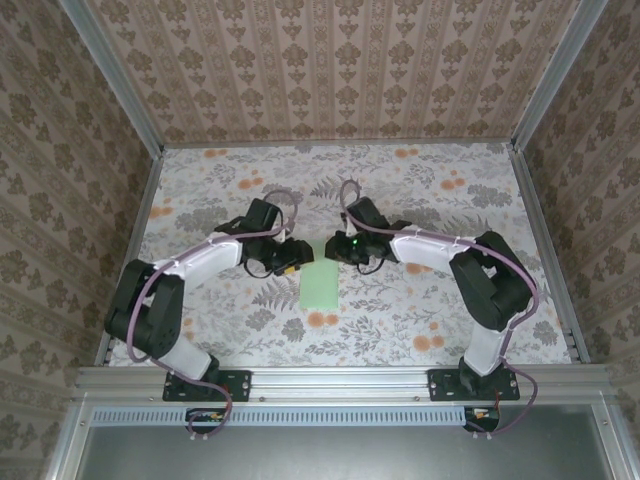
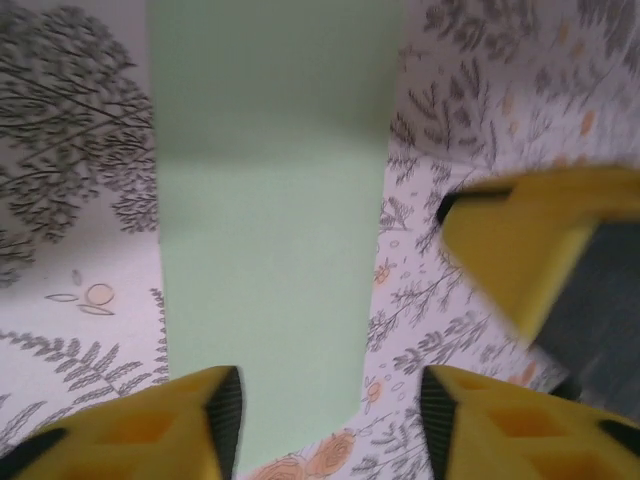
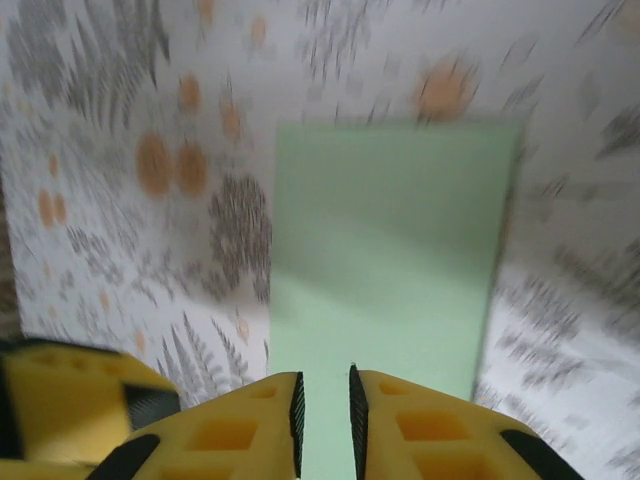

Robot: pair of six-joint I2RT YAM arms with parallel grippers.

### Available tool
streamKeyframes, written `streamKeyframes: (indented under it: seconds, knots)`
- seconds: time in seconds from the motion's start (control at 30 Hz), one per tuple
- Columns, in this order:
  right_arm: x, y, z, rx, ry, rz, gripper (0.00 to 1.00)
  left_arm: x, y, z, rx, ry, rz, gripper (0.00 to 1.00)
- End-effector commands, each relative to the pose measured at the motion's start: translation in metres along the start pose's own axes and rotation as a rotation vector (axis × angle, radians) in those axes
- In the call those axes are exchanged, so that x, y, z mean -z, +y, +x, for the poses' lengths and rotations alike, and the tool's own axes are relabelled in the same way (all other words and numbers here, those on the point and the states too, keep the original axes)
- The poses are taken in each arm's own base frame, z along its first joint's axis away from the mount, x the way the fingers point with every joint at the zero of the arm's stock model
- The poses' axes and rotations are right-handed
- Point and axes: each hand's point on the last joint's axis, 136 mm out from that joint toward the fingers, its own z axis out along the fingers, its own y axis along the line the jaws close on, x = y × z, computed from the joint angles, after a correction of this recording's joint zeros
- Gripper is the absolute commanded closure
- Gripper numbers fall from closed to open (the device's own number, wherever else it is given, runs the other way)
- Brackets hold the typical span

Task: Fold a paper plane with a square sheet of paper (pick it up from the middle)
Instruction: Fold the square sheet of paper in half at the center of the table, then fold the triangle a second time at the center of the table.

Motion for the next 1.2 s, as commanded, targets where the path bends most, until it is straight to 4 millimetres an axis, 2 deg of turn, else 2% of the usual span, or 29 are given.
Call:
streamKeyframes:
  seconds: [0.0, 0.07, 0.17, 0.33, 0.57, 0.8, 1.17]
  knots:
    - [-0.009, -0.019, 0.018, -0.023, 0.035, 0.096, 0.73, 0.004, 0.023, 0.015, 0.106, 0.007, -0.057, 0.39]
    - [-0.016, -0.021, 0.022, -0.037, 0.050, 0.100, 0.71, 0.004, 0.028, 0.020, 0.133, 0.012, -0.054, 0.33]
    - [-0.023, -0.027, 0.026, -0.062, 0.066, 0.115, 0.71, 0.003, 0.029, 0.027, 0.141, 0.028, -0.039, 0.32]
    - [-0.031, -0.041, 0.033, -0.096, 0.093, 0.162, 0.76, -0.004, 0.036, 0.037, 0.182, 0.067, -0.037, 0.26]
    - [-0.039, -0.063, 0.048, -0.154, 0.136, 0.208, 0.76, -0.012, 0.031, 0.046, 0.233, 0.115, 0.035, 0.21]
    - [-0.042, -0.079, 0.059, -0.194, 0.161, 0.213, 0.76, -0.011, 0.028, 0.055, 0.263, 0.152, 0.063, 0.22]
    - [-0.042, -0.078, 0.059, -0.197, 0.164, 0.198, 0.76, -0.019, 0.023, 0.059, 0.261, 0.189, 0.097, 0.31]
